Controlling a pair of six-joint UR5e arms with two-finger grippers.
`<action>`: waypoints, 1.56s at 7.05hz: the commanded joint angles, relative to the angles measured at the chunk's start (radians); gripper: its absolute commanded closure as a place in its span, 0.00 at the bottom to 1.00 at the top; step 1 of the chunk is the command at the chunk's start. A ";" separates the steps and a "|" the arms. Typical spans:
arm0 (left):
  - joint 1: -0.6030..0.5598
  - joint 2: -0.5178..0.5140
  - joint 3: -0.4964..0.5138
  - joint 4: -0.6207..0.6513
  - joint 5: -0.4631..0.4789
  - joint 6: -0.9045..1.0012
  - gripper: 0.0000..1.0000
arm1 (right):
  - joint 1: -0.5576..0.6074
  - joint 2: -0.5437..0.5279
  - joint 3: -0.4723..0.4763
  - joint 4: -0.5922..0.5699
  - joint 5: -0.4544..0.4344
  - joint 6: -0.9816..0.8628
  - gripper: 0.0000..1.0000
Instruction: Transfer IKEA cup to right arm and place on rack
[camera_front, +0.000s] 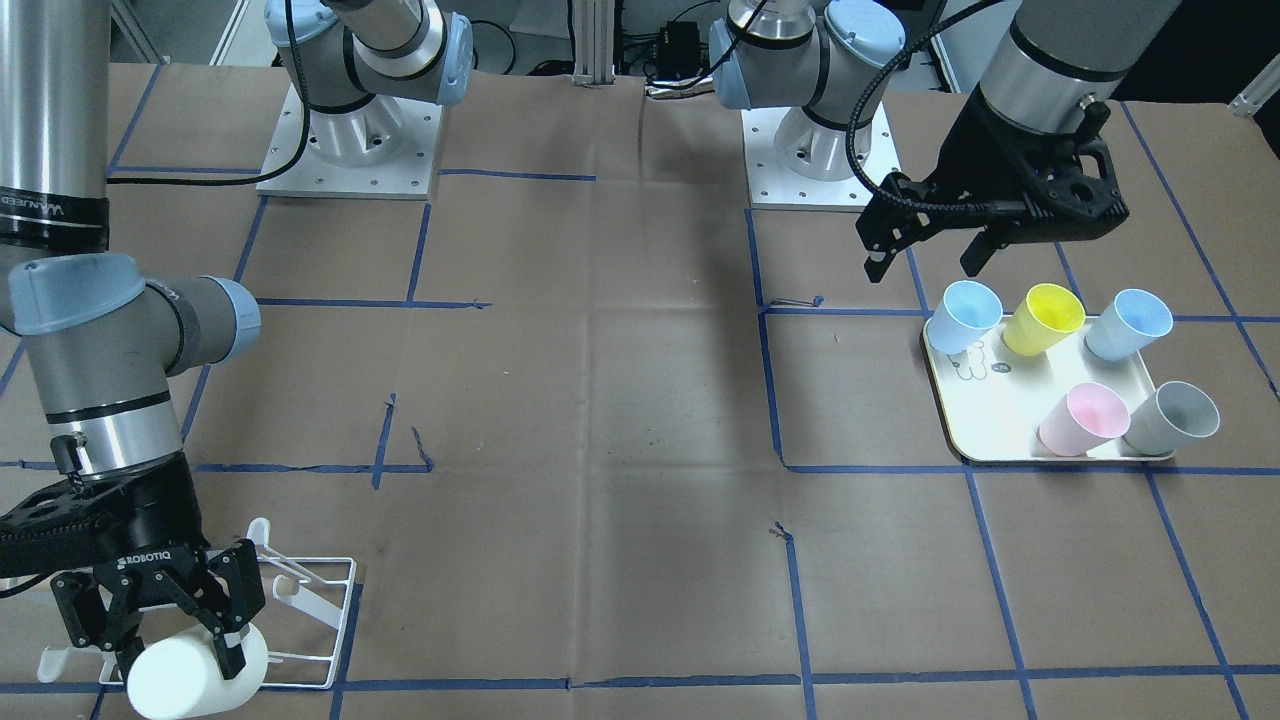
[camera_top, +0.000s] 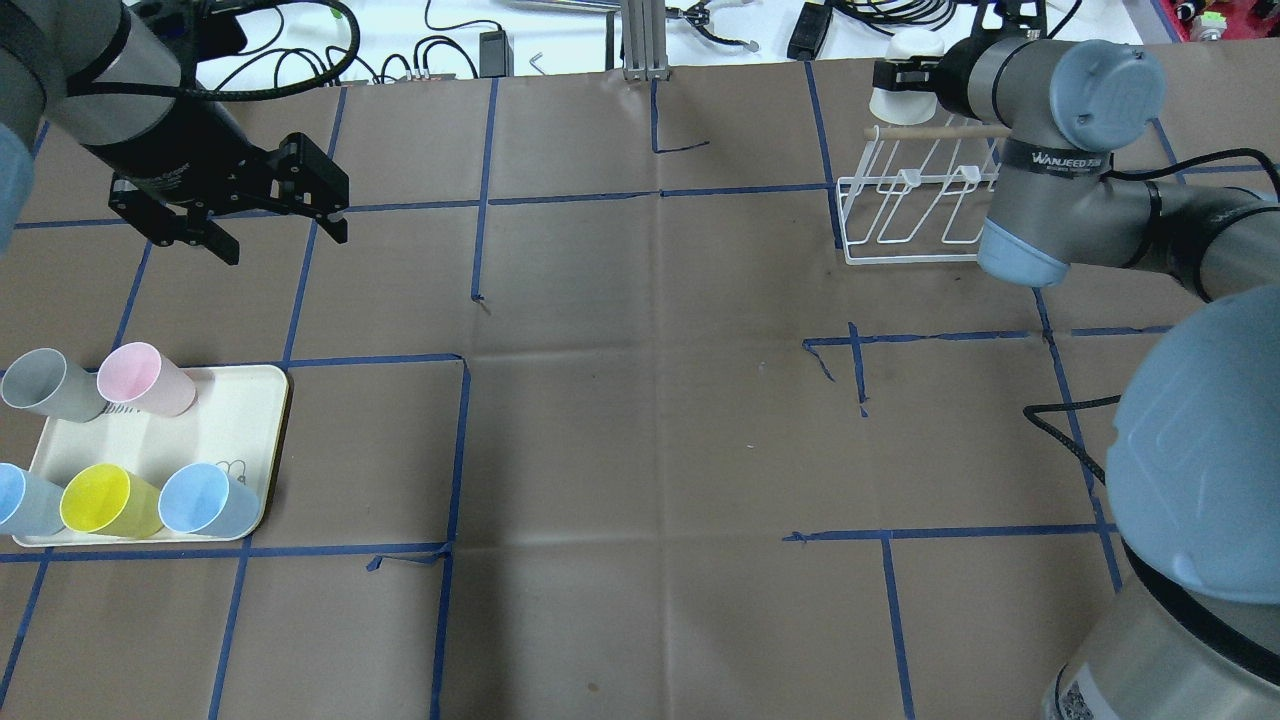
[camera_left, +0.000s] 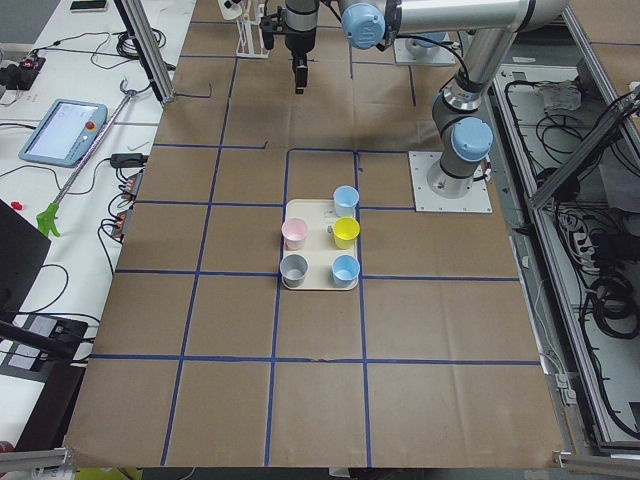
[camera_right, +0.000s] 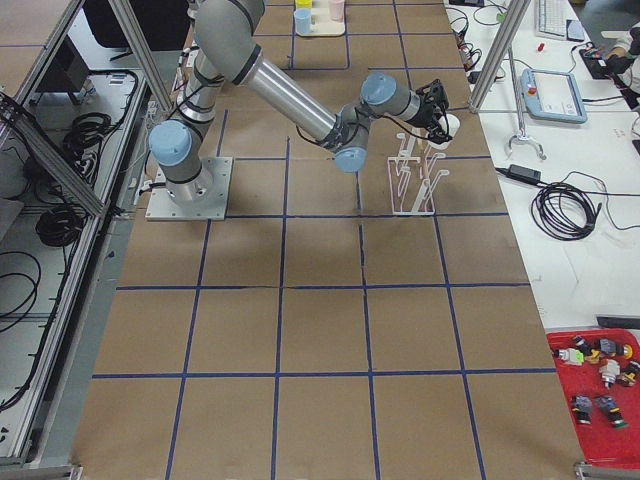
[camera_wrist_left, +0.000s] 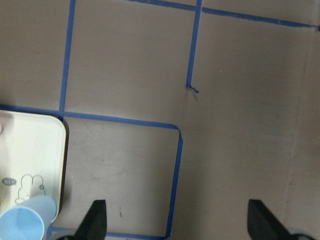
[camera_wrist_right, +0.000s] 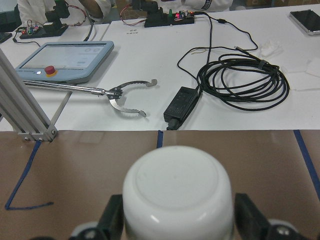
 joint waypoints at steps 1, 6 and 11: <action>-0.059 0.011 -0.007 -0.013 0.095 -0.005 0.01 | 0.000 0.000 -0.002 0.004 0.007 0.012 0.00; 0.076 0.144 -0.177 0.002 0.104 0.195 0.01 | 0.012 -0.116 -0.074 0.147 0.008 0.038 0.00; 0.477 0.301 -0.464 0.149 0.048 0.617 0.01 | 0.222 -0.161 -0.067 0.147 0.016 0.687 0.00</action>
